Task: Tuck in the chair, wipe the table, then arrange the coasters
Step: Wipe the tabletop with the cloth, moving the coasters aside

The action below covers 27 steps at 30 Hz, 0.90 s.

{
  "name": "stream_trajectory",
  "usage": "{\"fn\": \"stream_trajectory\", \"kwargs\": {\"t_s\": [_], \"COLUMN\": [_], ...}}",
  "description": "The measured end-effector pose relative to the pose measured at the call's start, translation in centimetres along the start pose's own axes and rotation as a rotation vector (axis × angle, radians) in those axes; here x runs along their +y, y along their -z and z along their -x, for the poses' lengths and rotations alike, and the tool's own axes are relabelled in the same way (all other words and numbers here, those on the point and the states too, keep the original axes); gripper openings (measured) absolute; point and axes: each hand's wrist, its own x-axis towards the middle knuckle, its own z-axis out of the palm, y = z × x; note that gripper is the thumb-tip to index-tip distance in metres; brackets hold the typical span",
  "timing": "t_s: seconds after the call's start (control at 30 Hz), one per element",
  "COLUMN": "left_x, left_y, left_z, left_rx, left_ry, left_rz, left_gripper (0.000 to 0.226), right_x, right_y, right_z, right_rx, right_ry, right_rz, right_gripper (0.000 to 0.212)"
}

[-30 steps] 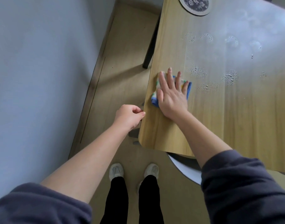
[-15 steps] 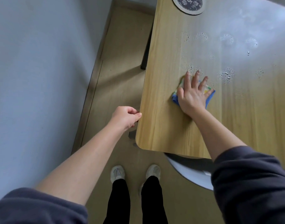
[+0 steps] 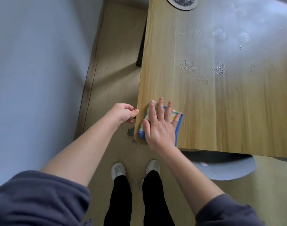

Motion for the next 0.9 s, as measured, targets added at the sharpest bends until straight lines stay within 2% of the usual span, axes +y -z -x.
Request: {"fn": "stream_trajectory", "kwargs": {"t_s": [0.1, 0.13, 0.17, 0.27, 0.33, 0.4, 0.53, 0.7, 0.77, 0.9], "left_x": [-0.1, -0.1, -0.1, -0.3, -0.5, -0.5, -0.4, -0.9, -1.2, -1.3], "left_y": [0.1, 0.2, 0.2, 0.3, 0.3, 0.3, 0.4, 0.6, 0.6, 1.0], "left_z": [-0.2, -0.2, -0.3, -0.4, -0.5, -0.5, -0.6, -1.1, -1.2, -1.4], "left_rx": [-0.026, -0.023, -0.019, -0.013, -0.01, -0.009, -0.047, -0.136, -0.14, -0.14], "left_ry": [0.028, 0.03, 0.03, 0.027, 0.025, 0.025, 0.051, 0.121, 0.121, 0.095], "left_rz": [-0.038, -0.047, -0.056, -0.052, -0.028, -0.017, 0.009, 0.075, 0.093, 0.108], "left_gripper": [0.017, 0.016, 0.016, 0.015, 0.016, 0.015, 0.016, 0.013, 0.012, 0.014], "right_x": [1.9, 3.5, 5.2, 8.9, 8.2, 5.4, 0.5, 1.5, 1.8, 2.0], "right_y": [0.4, 0.7, 0.9, 1.4, 1.2, 0.7, -0.3, 0.7, 1.3, 2.9], "right_z": [0.1, 0.0, -0.1, 0.4, 1.0, 1.2, 1.2, -1.9, -4.7, -11.6], "right_rx": [-0.016, -0.019, -0.025, -0.035, -0.027, -0.021, 0.009, 0.021, 0.011, 0.018], "right_ry": [0.164, 0.155, 0.08, -0.305, -0.413, -0.345, -0.014, 0.288, 0.333, 0.296], "right_rz": [0.036, 0.044, 0.032, -0.053, -0.08, -0.086, -0.015, -0.005, -0.002, 0.012], "right_gripper": [0.065, 0.065, 0.064, 0.062, 0.064, 0.066, 0.064, 0.061, 0.06, 0.06]}}
